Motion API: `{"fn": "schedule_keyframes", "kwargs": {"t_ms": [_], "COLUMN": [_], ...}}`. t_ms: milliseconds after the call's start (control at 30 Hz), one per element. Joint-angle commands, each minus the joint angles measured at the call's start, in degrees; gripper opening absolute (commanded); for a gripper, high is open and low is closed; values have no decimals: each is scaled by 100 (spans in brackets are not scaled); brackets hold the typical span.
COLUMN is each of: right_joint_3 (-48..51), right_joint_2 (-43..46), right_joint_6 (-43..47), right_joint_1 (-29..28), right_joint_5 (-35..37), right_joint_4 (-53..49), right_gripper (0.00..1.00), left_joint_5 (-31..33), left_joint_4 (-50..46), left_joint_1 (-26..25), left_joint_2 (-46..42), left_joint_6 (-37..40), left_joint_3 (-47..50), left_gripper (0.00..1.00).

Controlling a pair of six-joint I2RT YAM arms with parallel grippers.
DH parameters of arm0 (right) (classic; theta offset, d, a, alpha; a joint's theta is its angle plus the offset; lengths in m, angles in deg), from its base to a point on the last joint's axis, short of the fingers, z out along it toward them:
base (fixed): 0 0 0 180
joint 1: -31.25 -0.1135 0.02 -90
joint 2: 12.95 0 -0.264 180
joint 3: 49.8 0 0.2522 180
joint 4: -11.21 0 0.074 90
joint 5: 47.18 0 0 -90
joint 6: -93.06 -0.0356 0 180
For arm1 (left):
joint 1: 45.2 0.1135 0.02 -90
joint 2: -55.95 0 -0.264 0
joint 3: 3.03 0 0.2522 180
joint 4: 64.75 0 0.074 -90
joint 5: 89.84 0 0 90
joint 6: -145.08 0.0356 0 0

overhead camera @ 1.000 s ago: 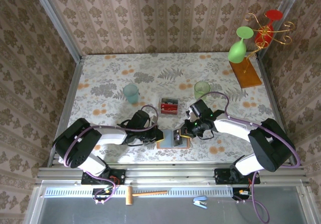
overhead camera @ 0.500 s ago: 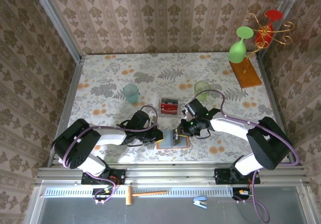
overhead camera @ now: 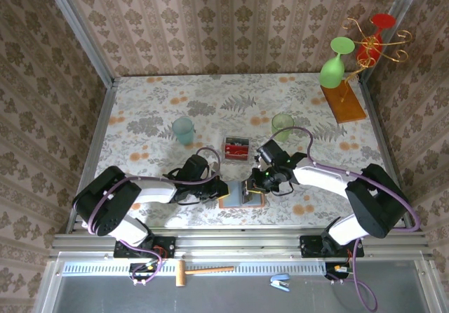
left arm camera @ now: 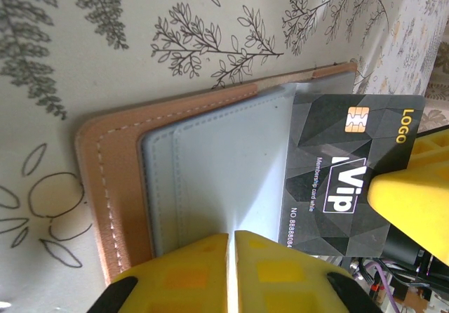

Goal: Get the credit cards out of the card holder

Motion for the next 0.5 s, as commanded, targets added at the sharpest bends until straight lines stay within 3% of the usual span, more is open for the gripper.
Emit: {"fn": "schedule_keyframes", "kwargs": {"t_ms": [0,467], "right_joint_3": [1,-58], "right_joint_2": [203,88], "right_joint_6": [-120,-41], "right_joint_1": [-34,-34], "right_joint_5": [155,138], "right_joint_4": [-239,-237], "right_gripper": [12,5], "left_joint_5": [-54,-201], "left_joint_4": [-1,112], "left_joint_1": [12,-14], "left_joint_2": [67,405], "left_joint_6": [-35,-19], "left_joint_3": [56,-171], "left_gripper": [12,12]}}
